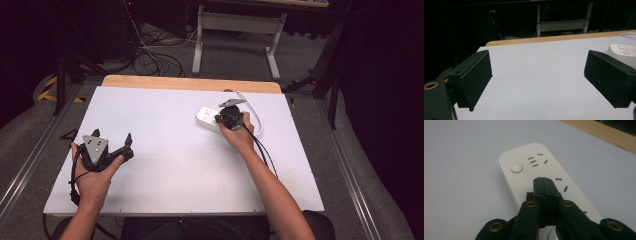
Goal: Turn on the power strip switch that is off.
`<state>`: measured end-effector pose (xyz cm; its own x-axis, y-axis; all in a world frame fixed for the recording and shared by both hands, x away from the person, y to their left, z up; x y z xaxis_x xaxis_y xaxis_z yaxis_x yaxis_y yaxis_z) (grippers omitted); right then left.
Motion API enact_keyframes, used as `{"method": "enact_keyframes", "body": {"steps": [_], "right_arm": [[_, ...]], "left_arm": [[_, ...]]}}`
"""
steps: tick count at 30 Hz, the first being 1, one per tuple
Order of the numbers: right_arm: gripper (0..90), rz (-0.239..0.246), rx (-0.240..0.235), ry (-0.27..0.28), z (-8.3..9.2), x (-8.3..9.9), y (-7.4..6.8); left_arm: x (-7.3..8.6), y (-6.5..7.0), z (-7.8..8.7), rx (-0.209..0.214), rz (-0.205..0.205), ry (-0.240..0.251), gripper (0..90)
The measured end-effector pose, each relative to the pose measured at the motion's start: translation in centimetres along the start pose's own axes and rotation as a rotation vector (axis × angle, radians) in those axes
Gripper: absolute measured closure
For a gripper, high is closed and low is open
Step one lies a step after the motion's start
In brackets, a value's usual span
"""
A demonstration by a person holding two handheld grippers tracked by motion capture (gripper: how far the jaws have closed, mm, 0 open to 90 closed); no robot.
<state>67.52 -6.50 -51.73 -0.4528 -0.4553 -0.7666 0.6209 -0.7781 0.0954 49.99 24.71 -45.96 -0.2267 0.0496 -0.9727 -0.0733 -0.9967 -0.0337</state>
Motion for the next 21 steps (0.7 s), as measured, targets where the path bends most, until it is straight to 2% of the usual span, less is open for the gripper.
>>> {"method": "enact_keyframes", "body": {"steps": [8, 10, 13, 14, 15, 16, 18, 19, 21], "right_arm": [[90.0, 0.028, 0.031, 0.001, -0.07, 0.04, -0.19], [90.0, 0.007, 0.024, 0.000, -0.12, 0.01, -0.21], [90.0, 0.036, 0.047, -0.017, -0.12, -0.01, -0.31], [90.0, 0.028, 0.040, -0.022, -0.15, -0.05, -0.35], [90.0, -0.005, 0.001, -0.030, -0.26, 0.01, -0.56], [90.0, -0.009, 0.000, -0.028, -0.31, 0.03, -0.59], [90.0, 0.055, 0.048, -0.038, -0.40, -0.11, -0.83], [90.0, 0.072, 0.067, -0.043, -0.50, -0.22, -0.95], [90.0, 0.074, 0.070, -0.058, -0.56, -0.33, -0.97]], "left_arm": [[-0.01, 0.04, -0.06, 0.004, 0.000, -0.002, 8.4], [-0.01, 0.13, -0.06, 0.007, 0.000, -0.004, 8.4], [-0.03, 0.21, -0.10, 0.009, -0.002, -0.003, 8.4], [-0.04, 0.22, -0.11, 0.009, -0.003, -0.003, 8.4], [-0.04, 0.22, -0.12, 0.009, -0.003, -0.003, 8.4], [-0.04, 0.23, -0.12, 0.010, -0.003, -0.003, 8.4], [-0.03, 0.23, -0.07, 0.010, -0.001, -0.002, 8.4], [-0.05, 0.25, -0.06, 0.010, 0.002, 0.001, 8.4], [-0.04, 0.21, 0.05, 0.012, 0.000, 0.000, 8.4]]}}
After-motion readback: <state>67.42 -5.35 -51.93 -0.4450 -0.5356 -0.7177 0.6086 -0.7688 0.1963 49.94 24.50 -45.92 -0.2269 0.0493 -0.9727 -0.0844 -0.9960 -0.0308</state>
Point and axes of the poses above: each handheld gripper's, and its own axes: z roughly backward along the jaws, x roughly out of its underside, y roughly to its right, the point moved 9 cm from there along -z, roughly forward along the jaws, and after that the axes turned 2 degrees about x, right-handed, at the moved point
